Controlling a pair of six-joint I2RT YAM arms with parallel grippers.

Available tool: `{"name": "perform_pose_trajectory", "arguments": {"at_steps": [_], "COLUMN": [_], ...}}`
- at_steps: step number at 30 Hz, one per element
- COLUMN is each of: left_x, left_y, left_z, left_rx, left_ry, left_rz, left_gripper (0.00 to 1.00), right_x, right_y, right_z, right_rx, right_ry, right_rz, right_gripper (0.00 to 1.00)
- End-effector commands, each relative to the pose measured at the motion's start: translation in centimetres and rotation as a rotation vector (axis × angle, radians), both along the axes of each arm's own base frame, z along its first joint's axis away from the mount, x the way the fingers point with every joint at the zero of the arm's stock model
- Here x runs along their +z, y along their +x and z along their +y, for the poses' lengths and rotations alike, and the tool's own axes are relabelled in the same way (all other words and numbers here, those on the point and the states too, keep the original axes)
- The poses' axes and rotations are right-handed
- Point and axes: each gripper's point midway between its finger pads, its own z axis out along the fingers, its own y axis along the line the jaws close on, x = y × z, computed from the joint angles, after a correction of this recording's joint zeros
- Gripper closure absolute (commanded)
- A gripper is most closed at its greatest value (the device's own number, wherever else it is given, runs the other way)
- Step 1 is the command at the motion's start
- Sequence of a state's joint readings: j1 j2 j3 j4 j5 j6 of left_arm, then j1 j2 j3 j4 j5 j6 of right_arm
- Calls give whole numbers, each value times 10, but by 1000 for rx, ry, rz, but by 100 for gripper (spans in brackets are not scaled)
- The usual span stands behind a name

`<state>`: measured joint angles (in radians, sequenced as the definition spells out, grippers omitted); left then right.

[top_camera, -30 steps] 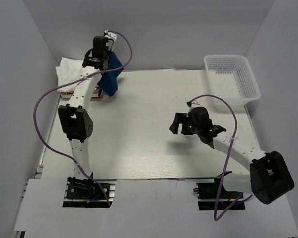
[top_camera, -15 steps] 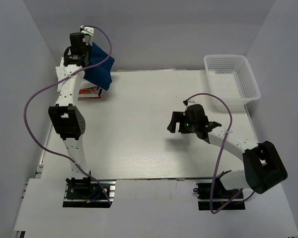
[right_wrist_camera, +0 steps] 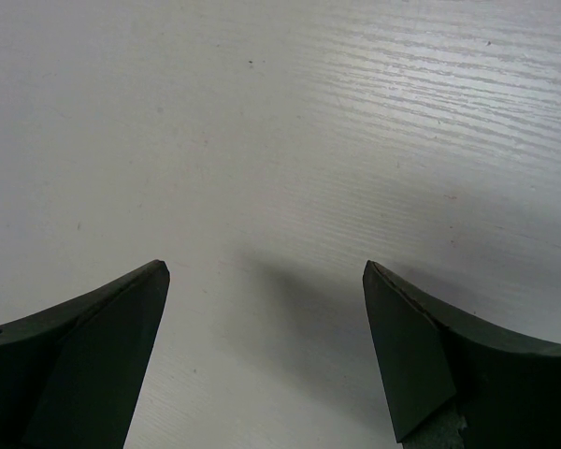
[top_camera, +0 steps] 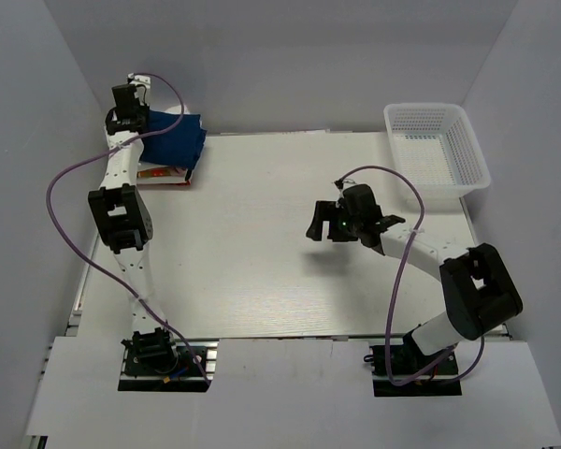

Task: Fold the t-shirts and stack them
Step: Put the neatly folded tshirt into the corner of the board with the left arm

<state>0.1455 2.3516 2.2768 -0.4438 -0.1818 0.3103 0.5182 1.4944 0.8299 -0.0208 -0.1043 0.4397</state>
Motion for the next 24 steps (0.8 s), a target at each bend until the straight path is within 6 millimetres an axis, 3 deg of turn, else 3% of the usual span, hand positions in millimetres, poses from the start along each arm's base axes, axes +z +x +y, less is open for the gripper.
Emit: {"name": "perform_pose_trajectory", "arguments": {"at_steps": [1, 2, 3, 4, 6, 7, 8, 9, 10, 14, 15, 18, 19, 24], "left_x": [57, 57, 50, 49, 55, 47, 62, 55, 55, 63, 75, 87, 97, 107], "left_y": [4, 4, 3, 4, 1, 2, 2, 2, 1, -10, -15, -30, -40, -79], "left_z": [18, 22, 22, 24, 38, 39, 41, 41, 43, 46, 44, 40, 32, -35], "left_rx": [32, 33, 37, 53, 112, 124, 136, 136, 146, 192, 197, 243, 232, 144], "left_ry": [29, 26, 13, 9, 22, 15, 22, 20, 24, 9, 0, -80, -121, -399], "left_rz": [-151, -151, -140, -152, -178, -169, -194, -173, -173, -181, -195, -205, -201, -190], "left_gripper": [96, 93, 78, 73, 71, 65, 49, 5, 0, 0, 0, 0, 0, 0], "right_x": [19, 19, 14, 12, 11, 13, 12, 13, 15, 25, 26, 37, 42, 51], "right_y": [14, 13, 10, 9, 10, 9, 9, 10, 9, 12, 13, 13, 14, 4], "right_z": [14, 15, 16, 16, 20, 22, 22, 22, 24, 21, 19, 14, 11, -2], "right_rx": [21, 30, 34, 42, 52, 57, 58, 61, 65, 55, 45, 32, 24, -4], "right_ry": [46, 56, 43, 45, 54, 61, 62, 65, 70, 67, 58, 55, 54, 40], "right_rz": [-40, -34, -4, 5, 11, 14, 16, 10, 9, -23, -30, -67, -86, -117], "right_gripper": [9, 9, 9, 9, 9, 9, 9, 9, 9, 9, 9, 9, 9, 9]}}
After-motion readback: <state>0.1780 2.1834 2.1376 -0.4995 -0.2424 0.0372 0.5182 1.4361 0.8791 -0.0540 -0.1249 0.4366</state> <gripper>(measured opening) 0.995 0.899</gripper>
